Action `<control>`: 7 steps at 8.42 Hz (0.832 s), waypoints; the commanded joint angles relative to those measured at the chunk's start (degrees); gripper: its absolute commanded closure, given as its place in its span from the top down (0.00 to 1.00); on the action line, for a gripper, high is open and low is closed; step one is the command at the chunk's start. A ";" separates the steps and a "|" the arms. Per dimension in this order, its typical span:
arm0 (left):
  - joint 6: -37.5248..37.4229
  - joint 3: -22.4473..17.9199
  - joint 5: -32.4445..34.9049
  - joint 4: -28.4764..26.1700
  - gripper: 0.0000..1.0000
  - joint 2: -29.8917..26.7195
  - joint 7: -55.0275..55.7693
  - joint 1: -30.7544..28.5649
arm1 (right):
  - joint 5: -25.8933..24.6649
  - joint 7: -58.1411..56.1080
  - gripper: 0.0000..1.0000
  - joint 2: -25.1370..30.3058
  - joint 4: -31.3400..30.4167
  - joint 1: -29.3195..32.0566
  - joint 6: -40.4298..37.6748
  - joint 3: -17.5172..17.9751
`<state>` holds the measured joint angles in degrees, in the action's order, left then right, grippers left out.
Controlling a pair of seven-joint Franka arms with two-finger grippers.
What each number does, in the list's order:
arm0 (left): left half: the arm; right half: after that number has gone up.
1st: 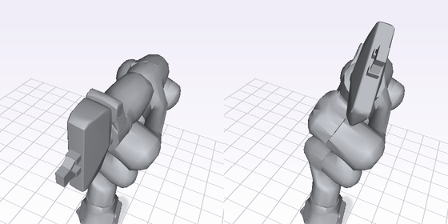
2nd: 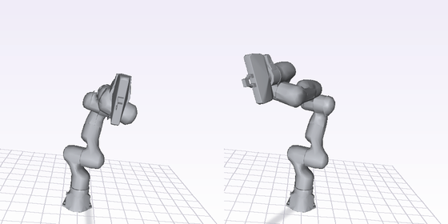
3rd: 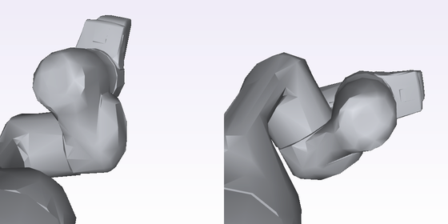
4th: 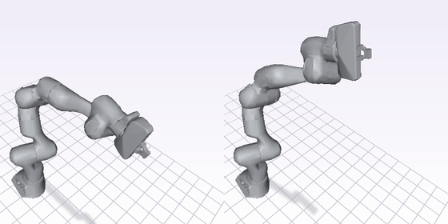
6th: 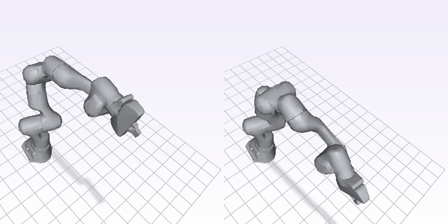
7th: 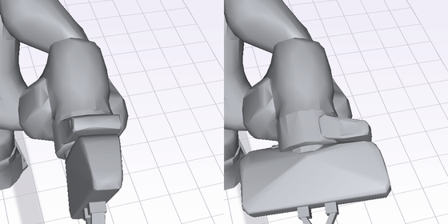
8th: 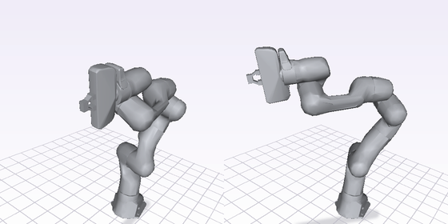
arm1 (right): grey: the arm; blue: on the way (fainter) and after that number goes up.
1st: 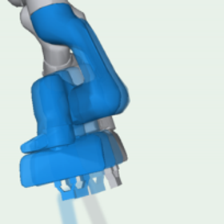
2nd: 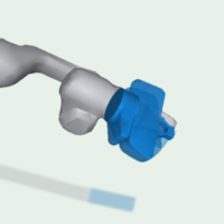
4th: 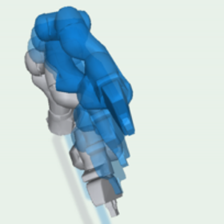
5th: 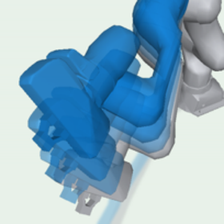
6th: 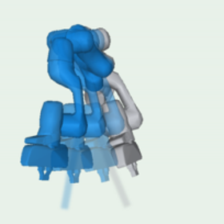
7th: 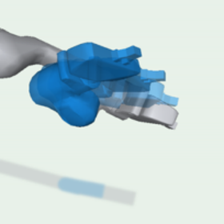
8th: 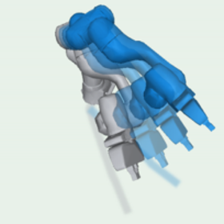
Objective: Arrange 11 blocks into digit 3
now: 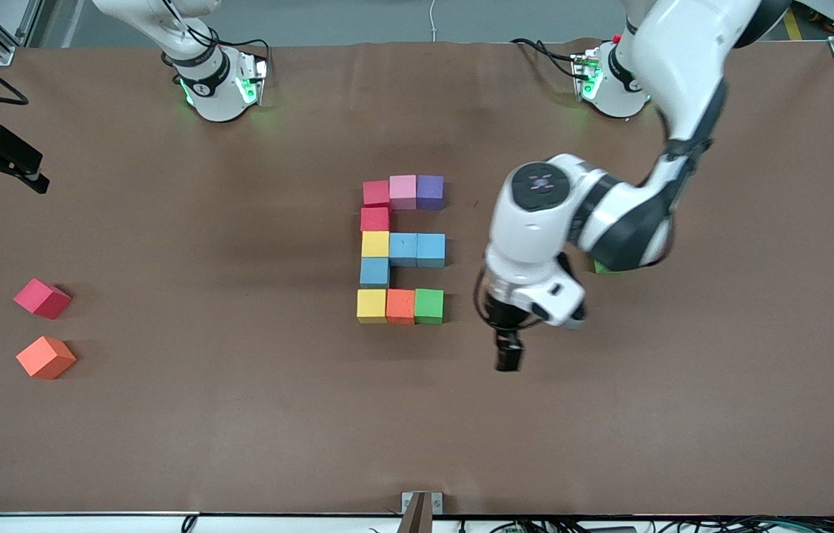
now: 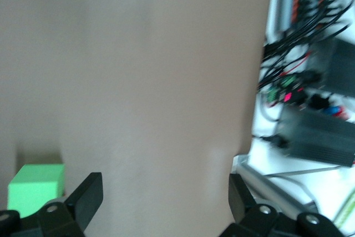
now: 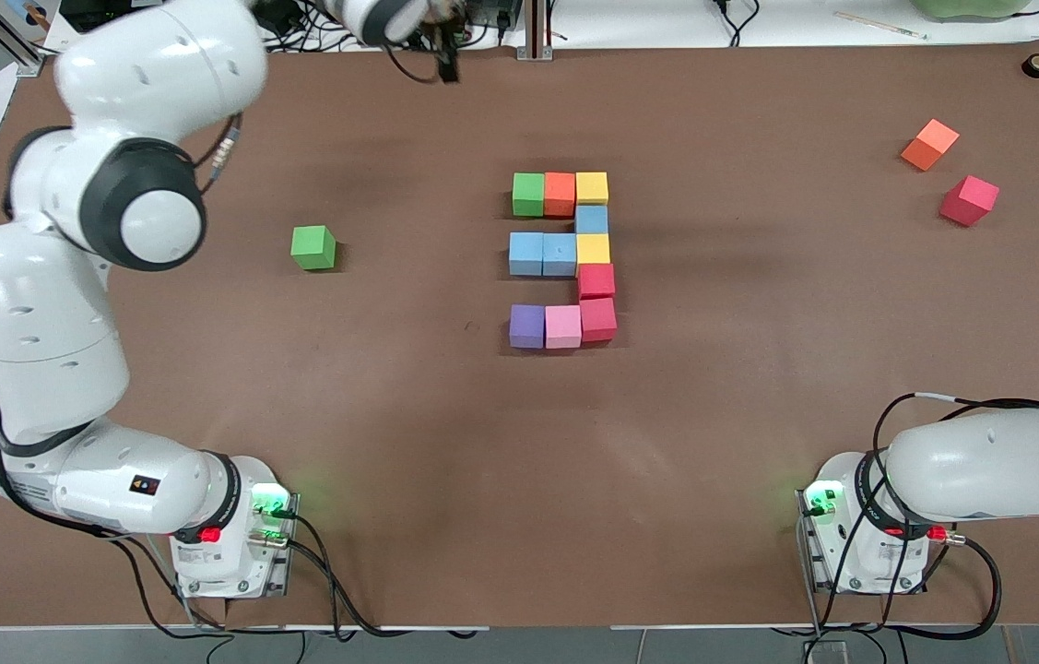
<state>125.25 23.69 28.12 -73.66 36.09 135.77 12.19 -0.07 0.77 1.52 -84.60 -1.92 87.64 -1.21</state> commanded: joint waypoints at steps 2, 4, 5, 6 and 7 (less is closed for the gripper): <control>-0.62 0.48 -0.61 -1.75 1.00 -4.44 -9.79 -7.15 | -0.72 0.72 1.00 0.24 -0.13 -0.10 -0.45 0.06; 0.69 -2.22 -3.65 -7.17 1.00 -8.82 -22.49 -9.64 | -0.72 0.81 1.00 0.24 -0.13 -0.02 -0.53 0.15; 1.65 -5.38 -7.69 -9.64 1.00 -11.28 -31.10 -9.55 | -0.72 0.98 1.00 0.24 -0.13 -0.02 -0.54 0.15; 1.75 -7.67 -11.73 -11.75 1.00 -13.74 -40.84 -9.81 | -0.72 1.16 1.00 0.24 -0.13 -0.10 -0.54 0.15; 1.75 -11.26 -18.38 -14.82 1.00 -17.33 -53.73 -9.64 | -0.72 1.16 1.00 0.24 -0.13 -0.10 -0.54 0.15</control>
<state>125.98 15.37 14.43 -82.16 24.85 91.44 2.60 -0.07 0.80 1.49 -84.62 -1.93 87.41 -1.22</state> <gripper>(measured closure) 0.000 0.000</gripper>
